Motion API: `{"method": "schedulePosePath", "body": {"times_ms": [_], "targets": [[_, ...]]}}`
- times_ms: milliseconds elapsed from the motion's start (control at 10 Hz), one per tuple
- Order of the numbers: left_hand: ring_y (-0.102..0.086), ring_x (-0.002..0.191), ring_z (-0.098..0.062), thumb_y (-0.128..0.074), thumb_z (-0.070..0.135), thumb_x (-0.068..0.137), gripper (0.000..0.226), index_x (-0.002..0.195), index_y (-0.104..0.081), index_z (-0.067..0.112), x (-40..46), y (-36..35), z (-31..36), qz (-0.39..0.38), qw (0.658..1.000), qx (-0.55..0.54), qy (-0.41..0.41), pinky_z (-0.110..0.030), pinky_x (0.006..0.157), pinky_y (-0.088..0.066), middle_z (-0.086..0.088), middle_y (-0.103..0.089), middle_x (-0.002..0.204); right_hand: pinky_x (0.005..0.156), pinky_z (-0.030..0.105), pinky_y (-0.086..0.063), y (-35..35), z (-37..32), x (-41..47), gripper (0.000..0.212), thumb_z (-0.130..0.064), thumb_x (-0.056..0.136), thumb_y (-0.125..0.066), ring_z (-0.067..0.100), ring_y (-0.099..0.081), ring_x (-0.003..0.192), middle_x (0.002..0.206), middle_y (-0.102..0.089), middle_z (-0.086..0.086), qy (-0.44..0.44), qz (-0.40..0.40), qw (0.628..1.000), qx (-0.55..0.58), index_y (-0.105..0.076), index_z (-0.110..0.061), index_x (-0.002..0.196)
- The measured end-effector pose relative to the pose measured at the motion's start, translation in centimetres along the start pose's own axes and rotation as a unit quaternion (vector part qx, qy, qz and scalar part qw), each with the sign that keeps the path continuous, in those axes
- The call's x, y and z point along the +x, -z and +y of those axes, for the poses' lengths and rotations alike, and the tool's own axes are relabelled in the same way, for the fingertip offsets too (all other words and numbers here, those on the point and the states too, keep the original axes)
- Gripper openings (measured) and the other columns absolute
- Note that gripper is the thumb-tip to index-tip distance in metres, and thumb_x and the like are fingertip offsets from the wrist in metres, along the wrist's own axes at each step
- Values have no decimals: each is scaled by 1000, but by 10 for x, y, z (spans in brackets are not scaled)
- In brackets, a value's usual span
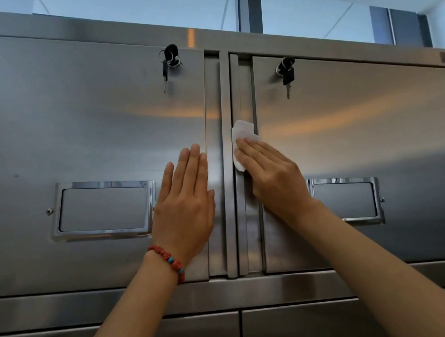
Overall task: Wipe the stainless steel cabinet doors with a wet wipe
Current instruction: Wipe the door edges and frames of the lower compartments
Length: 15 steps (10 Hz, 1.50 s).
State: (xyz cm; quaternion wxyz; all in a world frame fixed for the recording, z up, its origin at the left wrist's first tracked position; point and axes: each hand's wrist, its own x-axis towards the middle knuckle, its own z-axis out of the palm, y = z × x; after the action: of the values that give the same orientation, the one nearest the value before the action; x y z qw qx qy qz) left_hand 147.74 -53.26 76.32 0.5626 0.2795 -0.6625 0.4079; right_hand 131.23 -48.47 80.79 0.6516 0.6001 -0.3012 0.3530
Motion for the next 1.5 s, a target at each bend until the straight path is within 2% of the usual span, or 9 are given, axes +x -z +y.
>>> {"method": "schedulePosePath", "body": {"times_ms": [400, 600, 800, 1000, 1100, 1400, 1500], "targets": [[-30, 135, -36, -27, 27, 95, 55, 138, -35, -5, 0, 0, 0, 4, 1000, 2, -2, -52, 108, -30, -23, -32, 145, 92, 47, -47, -1, -2, -4, 37, 6, 71, -76, 38, -63, 103, 111, -63, 28, 4, 0, 1000, -2, -65, 10, 106], [-31, 135, -36, -27, 27, 95, 54, 137, -36, -5, 0, -1, -1, 7, 1000, 2, -5, -52, 108, -30, -23, -32, 145, 91, 47, -47, -5, -6, -2, 26, 2, 81, -62, 39, -63, 102, 109, -64, 28, -15, 35, 999, -3, -66, 11, 105], [-29, 135, -36, -27, 27, 95, 54, 138, -35, -5, 0, -1, -1, 1, 1000, 3, -3, -52, 108, -30, -23, -31, 146, 90, 47, -50, -1, -4, -7, 37, 6, 71, -77, 37, -63, 103, 110, -64, 27, 8, 12, 1000, -8, -66, 10, 106], [-29, 135, -37, -26, 27, 95, 55, 138, -34, -6, 0, -1, 0, 1, 1000, 3, -4, -52, 109, -28, -24, -31, 146, 92, 46, -47, -2, -8, -7, 34, 8, 72, -74, 38, -63, 103, 110, -64, 28, -13, 17, 1000, -4, -66, 11, 105], [-29, 135, -37, -26, 27, 95, 55, 138, -35, -6, 0, 0, 0, 1, 1000, 7, -3, -52, 109, -28, -23, -31, 146, 90, 46, -50, 1, -8, -13, 34, 9, 72, -74, 37, -64, 103, 110, -64, 27, 12, 7, 1000, -7, -66, 11, 105], [-29, 135, -37, -26, 27, 95, 55, 138, -35, -6, 0, 1, 1, -4, 1000, 8, -2, -52, 109, -28, -24, -31, 146, 90, 46, -49, 0, -9, -9, 35, 8, 70, -76, 37, -64, 102, 109, -64, 27, -5, 10, 1000, -6, -67, 11, 104], [-28, 136, -36, -25, 27, 95, 55, 139, -34, -5, 0, 2, 1, -9, 1000, 11, 0, -51, 110, -27, -23, -29, 146, 92, 45, -49, 1, -10, -17, 32, 7, 75, -72, 36, -63, 104, 111, -64, 27, 17, 5, 1000, -11, -66, 10, 106]]}}
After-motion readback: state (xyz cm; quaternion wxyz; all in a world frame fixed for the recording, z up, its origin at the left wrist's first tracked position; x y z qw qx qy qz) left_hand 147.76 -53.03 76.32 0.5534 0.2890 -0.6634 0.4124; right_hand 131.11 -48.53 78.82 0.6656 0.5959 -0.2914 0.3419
